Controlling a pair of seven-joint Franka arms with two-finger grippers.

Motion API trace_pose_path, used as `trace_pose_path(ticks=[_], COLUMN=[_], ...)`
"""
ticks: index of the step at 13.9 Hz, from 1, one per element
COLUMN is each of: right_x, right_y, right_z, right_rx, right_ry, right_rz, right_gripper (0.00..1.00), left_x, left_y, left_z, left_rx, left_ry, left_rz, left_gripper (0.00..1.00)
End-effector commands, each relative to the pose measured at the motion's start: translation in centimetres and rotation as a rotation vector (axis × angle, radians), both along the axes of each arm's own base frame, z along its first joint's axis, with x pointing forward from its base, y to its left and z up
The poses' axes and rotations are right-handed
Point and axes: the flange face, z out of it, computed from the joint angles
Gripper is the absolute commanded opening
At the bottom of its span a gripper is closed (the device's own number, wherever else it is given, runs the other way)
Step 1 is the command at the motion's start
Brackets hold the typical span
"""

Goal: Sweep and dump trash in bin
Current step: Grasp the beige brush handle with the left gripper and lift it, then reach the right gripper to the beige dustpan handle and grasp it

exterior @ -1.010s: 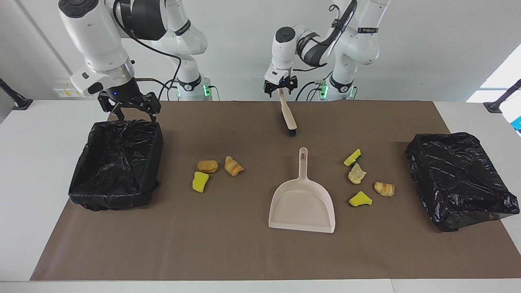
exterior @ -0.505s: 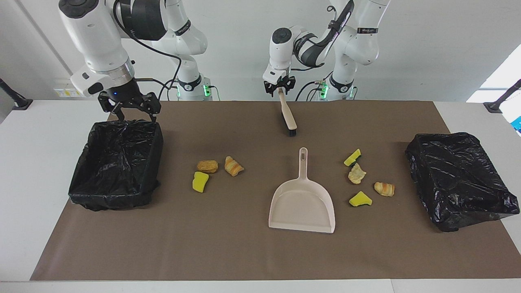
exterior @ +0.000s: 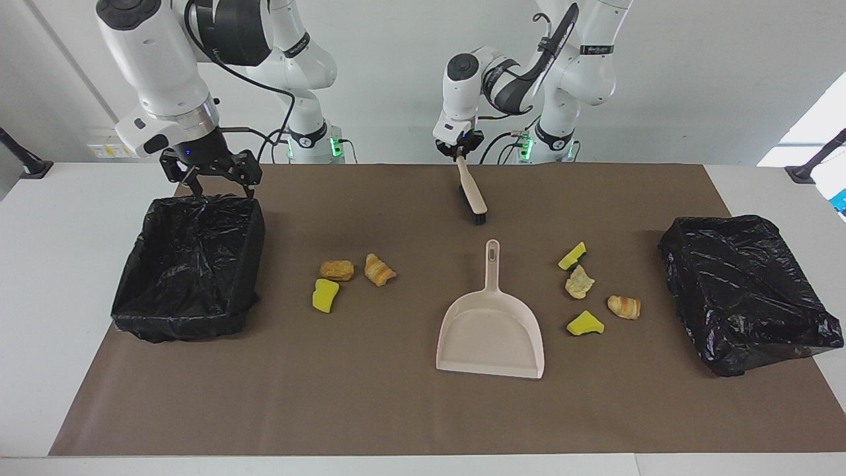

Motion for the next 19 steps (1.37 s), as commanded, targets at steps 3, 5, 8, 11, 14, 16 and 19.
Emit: trace_pose_path(ticks=[3, 5, 8, 11, 14, 16, 19], right_x=[1.4, 2.5, 4.8, 5.7, 5.9, 6.1, 4.8], right_y=[1.2, 1.9, 3.6, 9.5, 17.0, 21.0, 28.4], right_z=[-2.5, -5.9, -12.6, -12.8, -14.8, -15.5, -16.5], right_rx=[0.117, 0.122, 0.133, 0.151, 0.177, 0.211, 0.227], right_ry=[-0.064, -0.051, -0.004, -0.101, -0.116, -0.146, -0.127], right_rz=[0.008, 0.015, 0.039, -0.056, -0.159, -0.215, -0.290], right_gripper=[1.00, 1.00, 1.00, 1.00, 1.00, 1.00, 1.00], left_x=[7.1, 10.0, 14.3, 19.4, 23.2, 25.2, 27.7], left_y=[3.4, 7.3, 14.0, 21.9, 30.4, 32.7, 32.9], left_z=[6.8, 11.4, 15.3, 16.0, 15.9, 15.5, 11.4], left_rx=[0.003, -0.043, -0.047, -0.069, -0.123, -0.132, -0.134], left_ry=[0.004, -0.015, 0.008, -0.033, -0.070, -0.088, -0.041], left_rz=[0.031, 0.052, 0.020, 0.016, -0.049, -0.063, -0.056], left_gripper=[0.00, 0.00, 0.00, 0.00, 0.00, 0.00, 0.00])
